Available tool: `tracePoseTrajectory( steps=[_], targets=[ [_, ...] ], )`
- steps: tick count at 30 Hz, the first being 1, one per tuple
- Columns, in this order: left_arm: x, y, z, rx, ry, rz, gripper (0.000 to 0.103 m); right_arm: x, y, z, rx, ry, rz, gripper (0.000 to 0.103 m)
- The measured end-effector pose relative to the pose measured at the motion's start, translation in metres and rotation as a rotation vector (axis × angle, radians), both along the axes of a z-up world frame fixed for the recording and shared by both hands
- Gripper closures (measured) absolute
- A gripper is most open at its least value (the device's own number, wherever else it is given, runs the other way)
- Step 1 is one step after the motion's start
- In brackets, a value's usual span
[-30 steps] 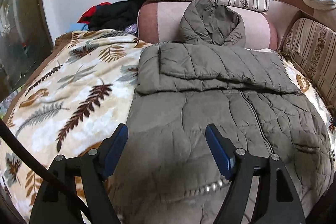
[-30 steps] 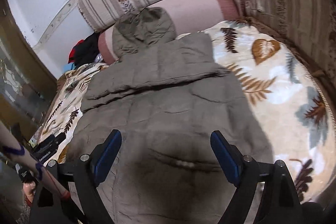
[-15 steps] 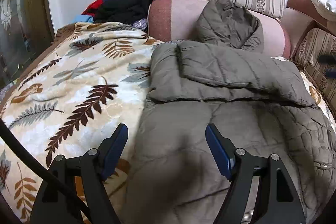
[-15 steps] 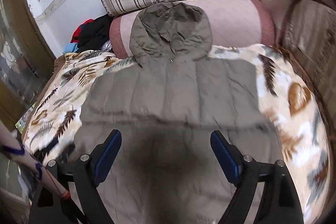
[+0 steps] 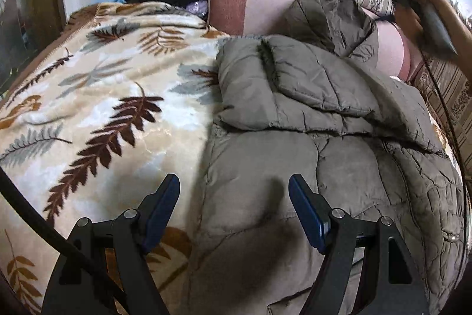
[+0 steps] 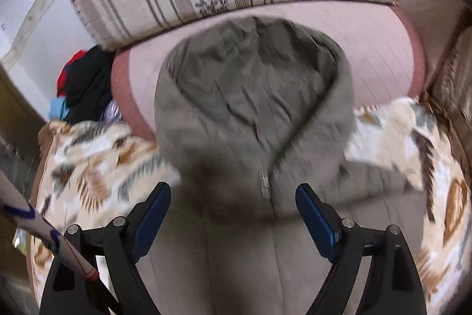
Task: Fold large clothes
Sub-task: 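Grasp the hood with the right tool and lift it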
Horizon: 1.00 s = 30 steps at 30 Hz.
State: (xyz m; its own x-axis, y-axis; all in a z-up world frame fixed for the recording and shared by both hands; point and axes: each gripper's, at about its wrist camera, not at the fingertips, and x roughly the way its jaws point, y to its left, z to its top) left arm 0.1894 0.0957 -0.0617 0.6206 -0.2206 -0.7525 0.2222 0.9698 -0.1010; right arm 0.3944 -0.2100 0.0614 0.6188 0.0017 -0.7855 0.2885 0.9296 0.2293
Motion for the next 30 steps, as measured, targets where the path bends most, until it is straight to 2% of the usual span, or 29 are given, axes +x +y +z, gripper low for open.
tracePoseTrajectory(
  steps=[4, 8, 15, 16, 17, 18, 19, 20, 23, 25, 30],
  targets=[
    [0.006, -0.005, -0.011, 0.005, 0.043, -0.019, 0.028, 0.052, -0.009, 0.014, 0.110, -0.062, -0.031, 0.013],
    [0.011, -0.005, -0.018, -0.005, 0.072, -0.017, 0.028, 0.092, -0.017, 0.018, 0.145, -0.094, -0.079, 0.013],
    [0.015, -0.005, -0.025, -0.019, 0.101, -0.018, 0.025, 0.137, -0.031, -0.009, 0.212, -0.065, -0.164, 0.014],
    [0.016, -0.005, -0.025, -0.021, 0.105, -0.016, 0.025, 0.141, -0.030, -0.013, 0.204, -0.053, -0.160, 0.023],
    [0.016, -0.005, -0.025, -0.022, 0.107, -0.017, 0.025, 0.144, -0.029, -0.018, 0.205, -0.042, -0.141, 0.044],
    [0.017, -0.004, -0.026, -0.023, 0.108, -0.017, 0.025, 0.145, -0.028, -0.021, 0.210, -0.029, -0.125, 0.058],
    [0.017, -0.005, -0.025, -0.019, 0.107, -0.017, 0.025, 0.145, -0.026, -0.023, 0.213, -0.013, -0.108, 0.081],
    [0.017, -0.006, -0.025, -0.014, 0.104, -0.017, 0.025, 0.142, -0.023, -0.023, 0.199, -0.007, -0.094, 0.088],
    [0.014, -0.008, -0.022, 0.006, 0.086, -0.018, 0.025, 0.124, -0.011, -0.010, 0.121, -0.011, -0.062, 0.094],
    [0.012, -0.009, -0.019, 0.018, 0.071, -0.021, 0.025, 0.107, -0.006, 0.001, 0.103, -0.020, -0.038, 0.095],
    [0.002, -0.009, -0.007, 0.021, 0.027, -0.031, 0.025, 0.043, 0.011, 0.034, 0.042, -0.038, 0.006, 0.096]
  ],
)
